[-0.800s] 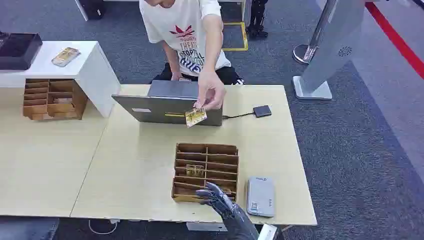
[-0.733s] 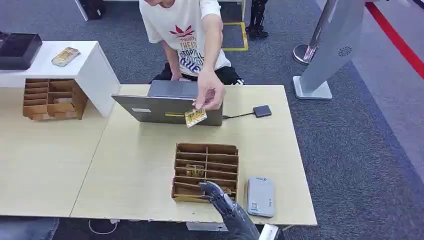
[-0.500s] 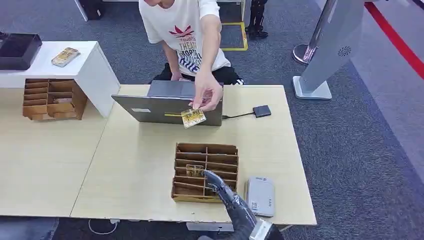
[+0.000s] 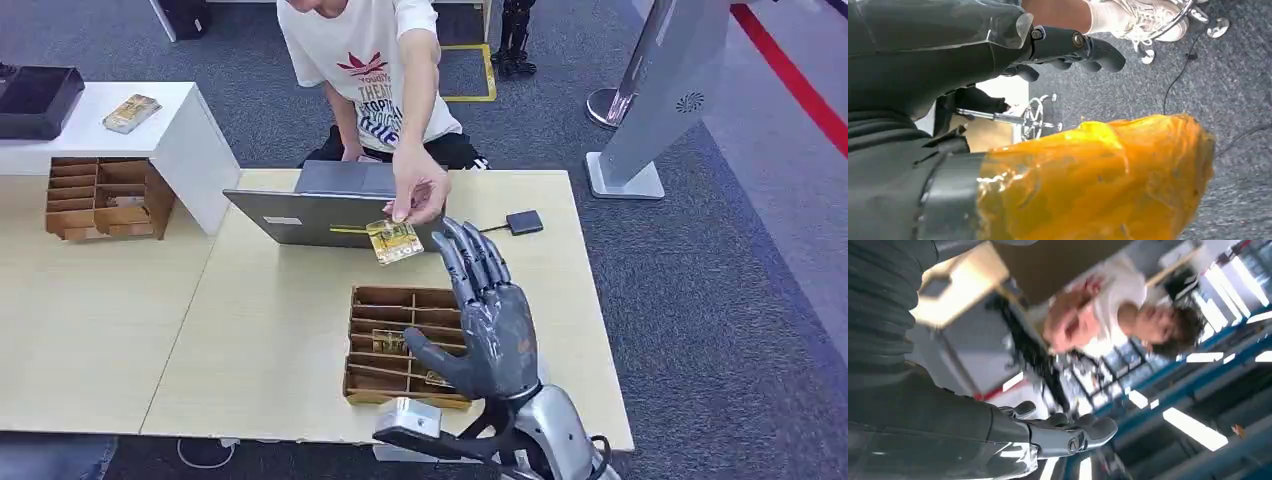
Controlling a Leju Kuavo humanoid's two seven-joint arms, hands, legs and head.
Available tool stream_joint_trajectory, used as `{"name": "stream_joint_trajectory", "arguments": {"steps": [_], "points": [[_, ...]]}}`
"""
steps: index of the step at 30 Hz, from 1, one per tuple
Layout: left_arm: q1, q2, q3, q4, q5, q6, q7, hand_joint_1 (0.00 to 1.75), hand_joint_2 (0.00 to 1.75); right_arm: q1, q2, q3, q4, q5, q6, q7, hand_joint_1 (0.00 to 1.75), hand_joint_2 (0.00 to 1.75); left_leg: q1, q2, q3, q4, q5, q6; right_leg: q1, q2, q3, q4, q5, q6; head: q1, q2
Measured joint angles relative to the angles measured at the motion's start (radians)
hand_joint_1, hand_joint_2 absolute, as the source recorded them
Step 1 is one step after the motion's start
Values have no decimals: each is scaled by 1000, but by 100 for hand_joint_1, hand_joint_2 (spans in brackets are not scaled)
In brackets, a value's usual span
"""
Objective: Pass the card to the sensor for recognition and then transmit it.
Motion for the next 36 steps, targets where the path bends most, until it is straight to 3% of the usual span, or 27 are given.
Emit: {"name": "stream_joint_trajectory", "arguments": {"steps": [5,9,16,26,27,28,29,30,36], "points": [[-4,-15,-5,0,-29,0,23,0,0,-59,25,1,22,256,-31,71,0,175,0,0,0,0,0,0,0,0,0,0,0,0,0,0],[-4,-21,-5,0,-45,0,29,0,0,-96,29,2,54,390,-56,118,0,175,0,0,0,0,0,0,0,0,0,0,0,0,0,0],[-5,-24,-7,0,-62,0,32,0,0,-271,-39,107,175,421,-73,393,0,175,0,0,0,0,1,1,0,0,0,0,1,0,0,0],[-6,-29,-8,0,-63,0,32,0,0,-375,-92,188,304,421,-64,424,0,175,0,0,0,1,1,1,0,0,0,0,1,0,0,0],[-6,-29,-8,0,-63,0,32,0,0,-377,-95,191,310,421,-64,424,21,175,0,0,0,1,1,1,0,0,0,0,1,0,0,0],[-6,-29,-9,0,-63,0,32,0,0,-379,-96,194,315,421,-64,424,94,175,0,0,0,1,1,1,0,0,0,0,1,0,0,0],[-6,-29,-10,0,-63,0,32,0,0,-381,-98,196,320,421,-64,424,154,175,0,0,0,1,1,1,0,0,0,0,1,0,0,0],[-5,-29,-10,0,-61,0,32,0,0,-382,-99,197,324,421,-64,424,175,175,0,0,0,1,1,1,0,0,0,0,1,0,0,0],[-4,-30,-13,0,-52,0,34,0,0,-379,-103,196,342,421,-68,398,175,175,0,0,0,1,1,1,0,0,0,0,1,0,0,0]]}}
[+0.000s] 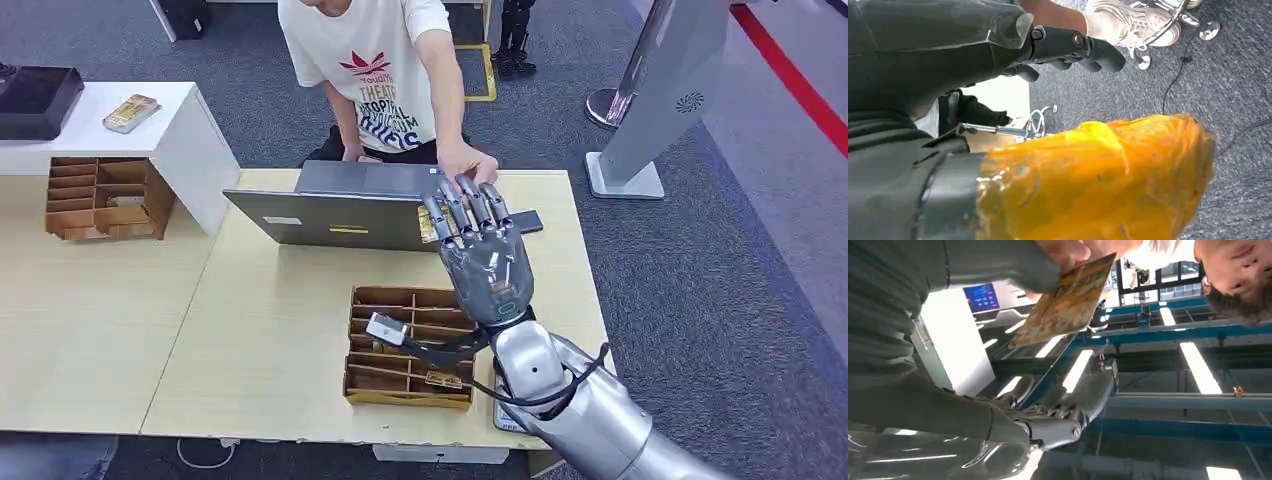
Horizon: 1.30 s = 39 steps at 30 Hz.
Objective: Pass the card to the sensor for recognition and then transmit it.
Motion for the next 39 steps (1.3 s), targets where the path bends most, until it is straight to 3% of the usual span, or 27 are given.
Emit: {"name": "stream_joint_trajectory", "arguments": {"steps": [10,28,31,34,39], "points": [[1,-4,0,0,19,0,2,0,0,29,3,-34,7,0,-1,-56,175,175,0,0,0,0,0,0,0,0,0,0,0,0,0,0],[1,-4,0,0,32,0,2,0,0,77,27,-83,7,0,-4,-90,175,175,0,0,0,0,0,0,0,0,0,0,0,0,0,0],[1,-4,0,0,38,0,2,0,0,99,45,-108,5,-15,-8,-134,175,175,0,0,0,0,0,0,0,0,0,0,0,0,0,0],[1,-4,0,0,55,0,2,0,0,150,92,-163,-16,-138,-8,-223,175,175,0,0,0,0,0,0,0,0,0,0,0,0,0,0],[0,1,0,0,91,0,-28,0,0,262,187,-272,-124,-756,29,-432,175,175,0,0,0,-1,0,0,0,0,-1,0,-1,0,0,0]]}}
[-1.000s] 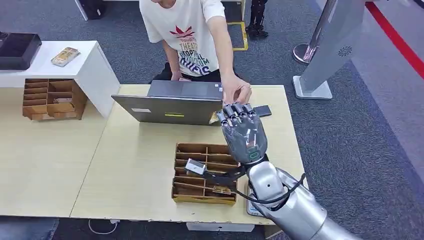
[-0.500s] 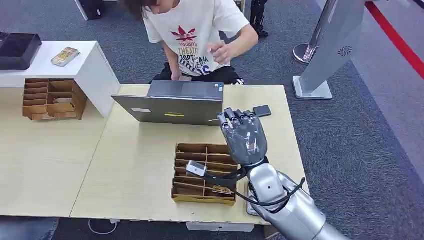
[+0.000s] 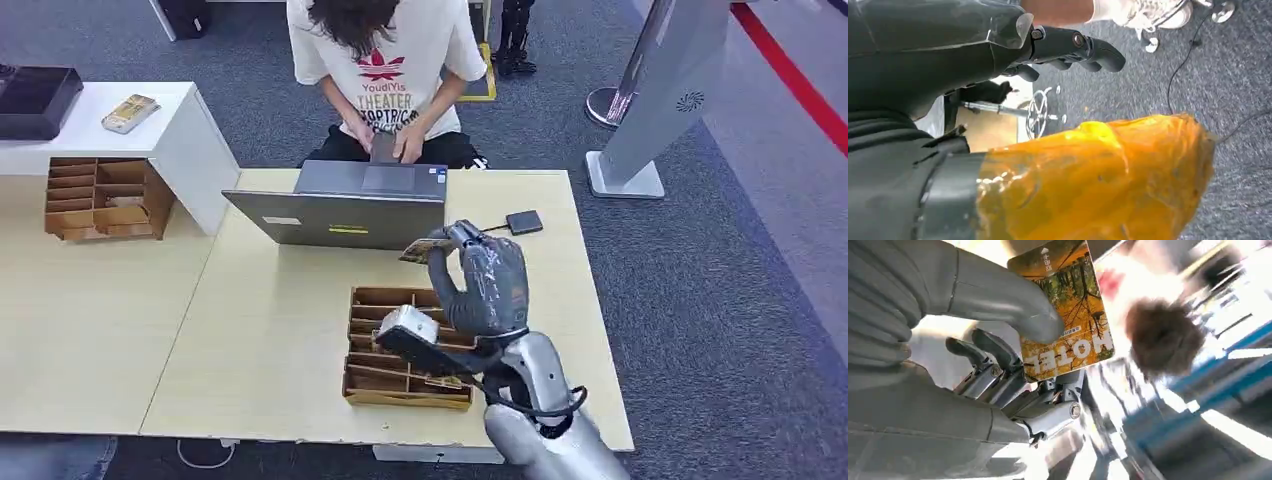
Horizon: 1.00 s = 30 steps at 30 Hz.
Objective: Pass the card to the sensor for recognition and then transmit it.
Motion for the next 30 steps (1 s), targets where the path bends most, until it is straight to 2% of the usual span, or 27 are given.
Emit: {"name": "stream_joint_trajectory", "arguments": {"steps": [3,5,7,9,15,20,25,27,30], "points": [[0,7,0,0,18,0,-37,0,0,71,27,-55,-62,-395,46,-120,175,175,0,0,0,0,0,0,0,0,0,0,0,0,0,0],[0,15,0,0,33,0,-63,0,0,127,33,-90,-108,-656,106,-178,175,175,0,0,0,0,-1,0,0,0,0,0,0,0,0,0],[0,23,0,0,46,0,-85,0,0,177,34,-118,-146,-873,165,-207,175,175,0,0,0,0,-1,0,0,-1,0,0,0,0,0,0],[0,31,0,0,53,0,-97,0,0,216,34,-140,-178,-988,195,-215,175,175,0,0,-1,0,-1,0,0,0,0,0,0,0,0,0],[-1,43,0,0,58,0,-104,0,0,268,34,-172,-226,-1022,210,-218,175,175,0,0,0,0,-1,0,0,0,0,0,0,0,0,0],[0,50,1,0,88,0,-134,0,0,329,30,-187,-265,-1139,213,-236,175,175,0,0,0,0,-1,0,0,0,0,0,0,0,0,0],[10,63,14,0,140,0,-169,0,0,455,-1,-207,-317,-1150,137,-277,175,175,0,0,0,0,-2,-1,0,0,0,0,-2,1,0,0],[16,68,23,0,156,0,-179,0,0,502,-16,-208,-329,-1121,94,-289,175,175,0,0,0,0,-3,-1,0,0,0,0,-3,1,0,0],[22,74,33,0,174,0,-185,0,0,549,-37,-207,-329,-1049,8,-274,175,175,0,0,0,0,-4,-1,0,0,0,0,-3,1,0,0]]}}
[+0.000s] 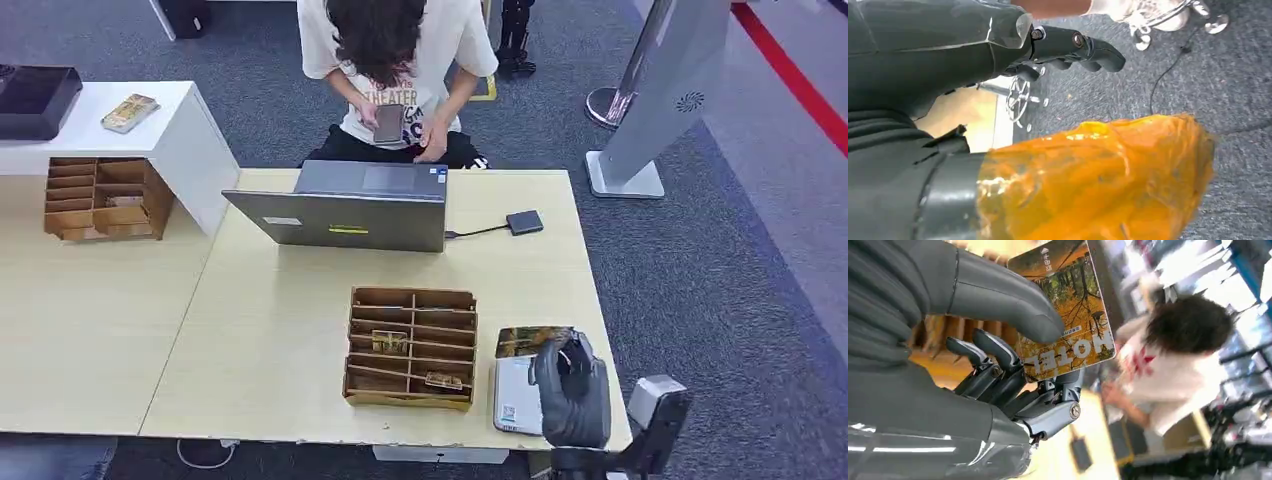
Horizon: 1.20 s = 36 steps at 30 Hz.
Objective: Pass the card to the sensor for recognition and then transmit it.
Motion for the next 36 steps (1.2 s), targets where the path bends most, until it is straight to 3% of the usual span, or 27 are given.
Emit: {"name": "stream_joint_trajectory", "arguments": {"steps": [4,14,21,27,31,36], "points": [[4,4,10,0,4,0,0,0,0,31,-19,2,7,33,-31,12,175,175,0,0,0,0,0,0,0,0,0,0,0,0,0,0],[5,11,20,0,23,0,0,0,0,17,-51,44,135,221,-190,131,175,175,0,0,0,0,0,0,0,0,0,0,0,0,0,0],[6,11,20,0,27,0,8,0,0,2,-64,63,188,278,-211,180,175,175,0,0,0,0,0,0,0,0,0,0,0,0,0,0],[5,11,20,0,27,0,8,0,0,1,-64,64,189,282,-212,184,175,175,0,0,0,0,0,0,0,0,0,0,0,0,0,0],[4,11,20,0,33,0,38,0,0,-58,-70,96,310,474,-227,354,175,175,0,0,1,0,0,0,0,0,1,0,0,0,0,0],[2,11,20,0,35,0,53,0,0,-80,-70,88,367,528,-236,398,175,175,0,0,1,0,0,0,0,0,0,0,0,0,0,0]]}}
